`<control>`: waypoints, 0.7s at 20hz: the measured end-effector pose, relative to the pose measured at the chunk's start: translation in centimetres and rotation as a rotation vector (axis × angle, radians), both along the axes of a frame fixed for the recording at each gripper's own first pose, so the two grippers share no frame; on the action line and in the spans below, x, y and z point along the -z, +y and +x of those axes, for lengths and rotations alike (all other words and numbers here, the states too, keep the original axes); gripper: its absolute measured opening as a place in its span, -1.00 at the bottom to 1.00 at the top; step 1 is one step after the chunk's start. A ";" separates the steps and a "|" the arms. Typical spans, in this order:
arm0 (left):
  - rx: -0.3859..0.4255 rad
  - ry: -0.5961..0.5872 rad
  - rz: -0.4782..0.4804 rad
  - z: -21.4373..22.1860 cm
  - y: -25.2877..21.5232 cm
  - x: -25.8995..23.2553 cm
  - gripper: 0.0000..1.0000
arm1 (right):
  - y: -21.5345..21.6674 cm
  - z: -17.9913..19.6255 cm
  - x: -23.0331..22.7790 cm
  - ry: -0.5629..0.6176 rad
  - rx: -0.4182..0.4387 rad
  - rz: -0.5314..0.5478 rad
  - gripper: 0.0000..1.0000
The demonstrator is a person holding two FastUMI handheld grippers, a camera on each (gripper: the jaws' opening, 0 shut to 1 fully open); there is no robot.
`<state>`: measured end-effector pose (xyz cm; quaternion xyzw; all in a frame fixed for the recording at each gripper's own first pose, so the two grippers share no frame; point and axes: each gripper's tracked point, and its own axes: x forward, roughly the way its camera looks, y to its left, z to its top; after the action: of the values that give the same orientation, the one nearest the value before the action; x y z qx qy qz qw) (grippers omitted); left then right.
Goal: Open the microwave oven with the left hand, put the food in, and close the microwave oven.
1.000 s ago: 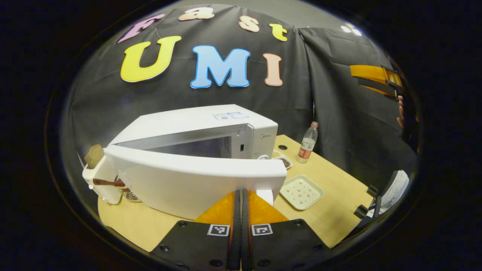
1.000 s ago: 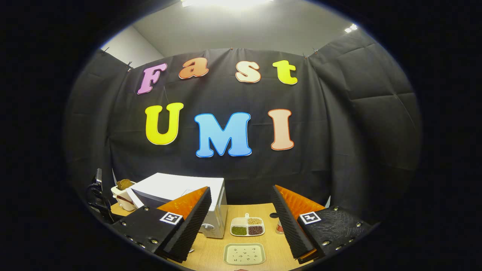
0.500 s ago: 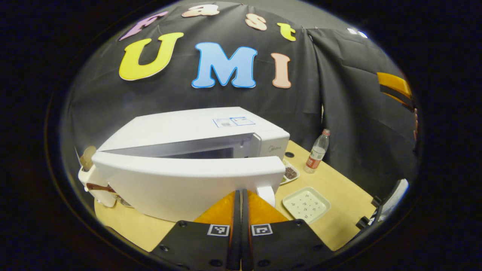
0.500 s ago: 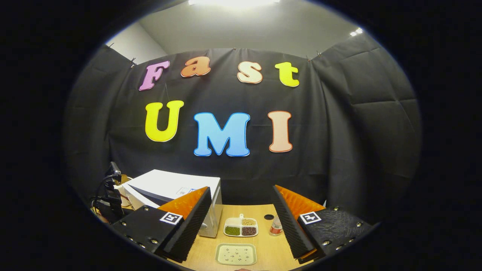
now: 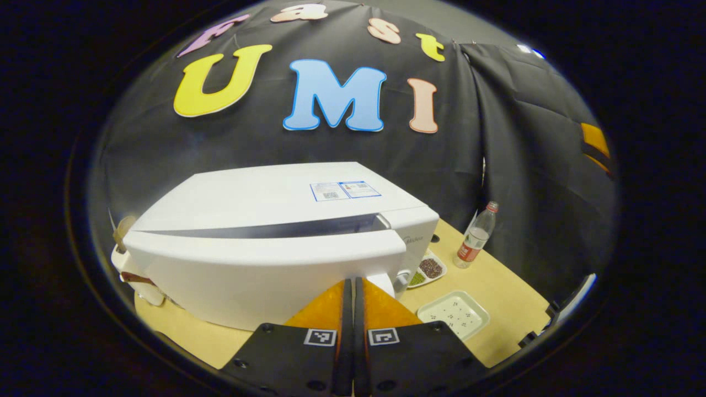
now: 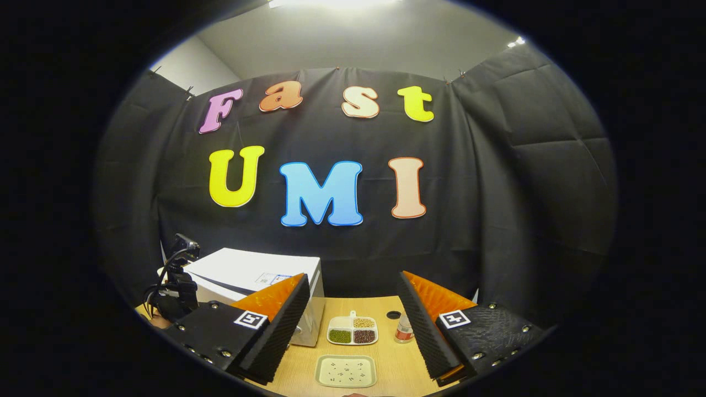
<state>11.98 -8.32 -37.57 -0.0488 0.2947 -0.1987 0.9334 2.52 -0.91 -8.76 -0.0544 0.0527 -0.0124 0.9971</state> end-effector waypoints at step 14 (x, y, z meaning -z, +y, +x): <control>-0.042 -0.010 0.028 1.7 -0.3 0.4 -0.87 | -0.9 0.7 0.8 0.027 0.020 0.003 0.94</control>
<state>13.73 -8.65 -37.99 -0.0407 0.2918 -0.1751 0.9394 3.23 -1.81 -9.61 -0.0523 0.0669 -0.0215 0.9962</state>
